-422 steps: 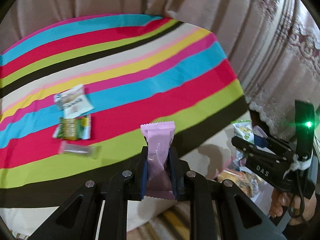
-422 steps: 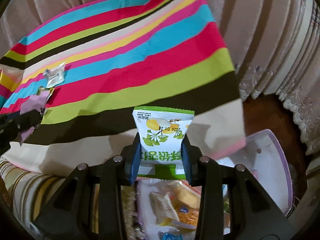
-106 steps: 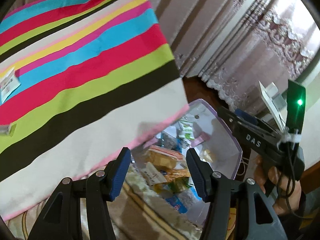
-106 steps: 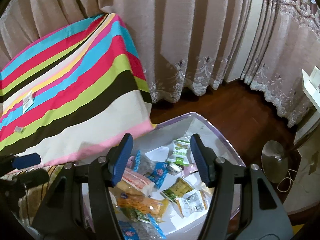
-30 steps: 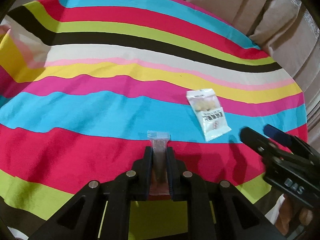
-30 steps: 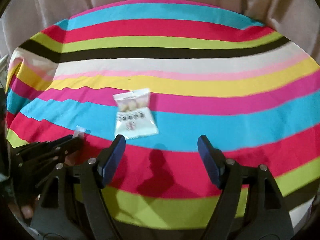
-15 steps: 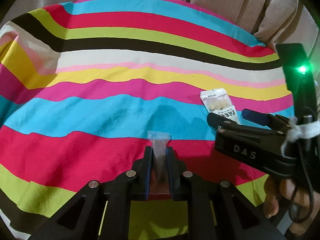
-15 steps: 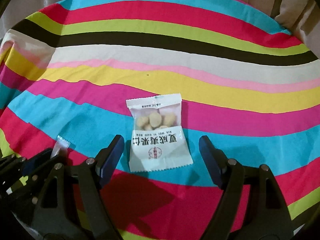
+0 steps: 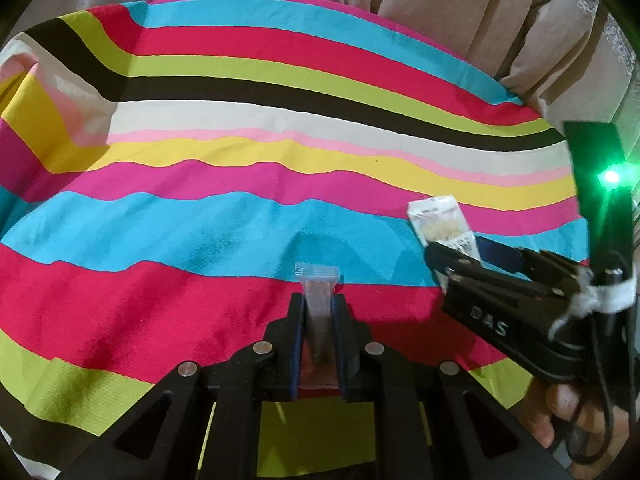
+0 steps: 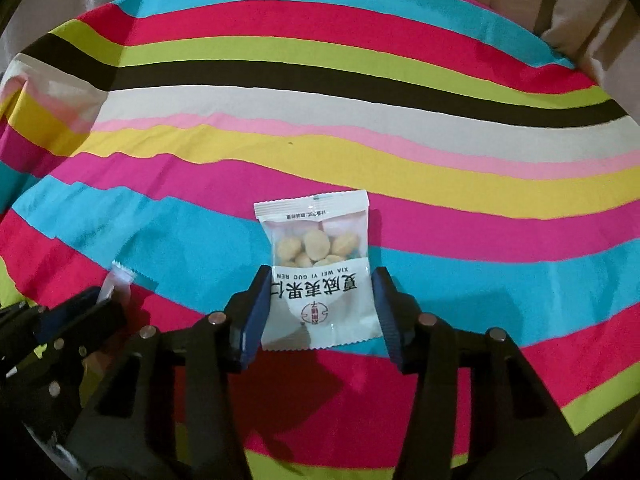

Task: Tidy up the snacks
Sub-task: 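Carry both packets over the white box and open both tools to release them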

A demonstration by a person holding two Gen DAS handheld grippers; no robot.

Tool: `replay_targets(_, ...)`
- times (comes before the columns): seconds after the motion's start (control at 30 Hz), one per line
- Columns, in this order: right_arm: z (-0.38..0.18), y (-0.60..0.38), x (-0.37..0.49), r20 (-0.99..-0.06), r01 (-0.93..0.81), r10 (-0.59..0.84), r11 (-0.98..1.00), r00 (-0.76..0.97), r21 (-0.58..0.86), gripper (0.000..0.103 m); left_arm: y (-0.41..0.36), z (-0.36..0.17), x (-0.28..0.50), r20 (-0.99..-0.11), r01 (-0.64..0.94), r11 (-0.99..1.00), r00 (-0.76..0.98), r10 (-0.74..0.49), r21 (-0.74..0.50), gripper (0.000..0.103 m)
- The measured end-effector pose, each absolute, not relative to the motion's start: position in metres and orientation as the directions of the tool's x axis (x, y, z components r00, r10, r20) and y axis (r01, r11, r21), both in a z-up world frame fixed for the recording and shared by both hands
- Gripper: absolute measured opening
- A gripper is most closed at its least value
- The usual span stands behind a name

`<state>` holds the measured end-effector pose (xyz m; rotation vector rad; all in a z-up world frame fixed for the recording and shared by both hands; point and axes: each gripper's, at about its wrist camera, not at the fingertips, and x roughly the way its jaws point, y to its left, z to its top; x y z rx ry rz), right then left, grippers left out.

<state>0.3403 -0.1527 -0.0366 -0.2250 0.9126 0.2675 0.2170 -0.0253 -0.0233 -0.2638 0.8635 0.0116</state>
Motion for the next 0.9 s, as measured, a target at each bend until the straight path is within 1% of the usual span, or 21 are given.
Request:
replay_targets(0.67,-0.017,-0.195,0.279,-0.798,-0.256,0.094,0.964,0.595,-0.077,0.052,-0.040,-0.010,0.201,-0.738,-0.067,0.970,0.663,-0.131,-0.232,0.014)
replay_targets(0.9,-0.004,-0.216,0.254,-0.785,-0.229,0.085,0.970,0.613,-0.075,0.052,-0.050,0.000,0.187,-0.730,-0.038,0.968,0.663,-0.163,-0.250,0.014)
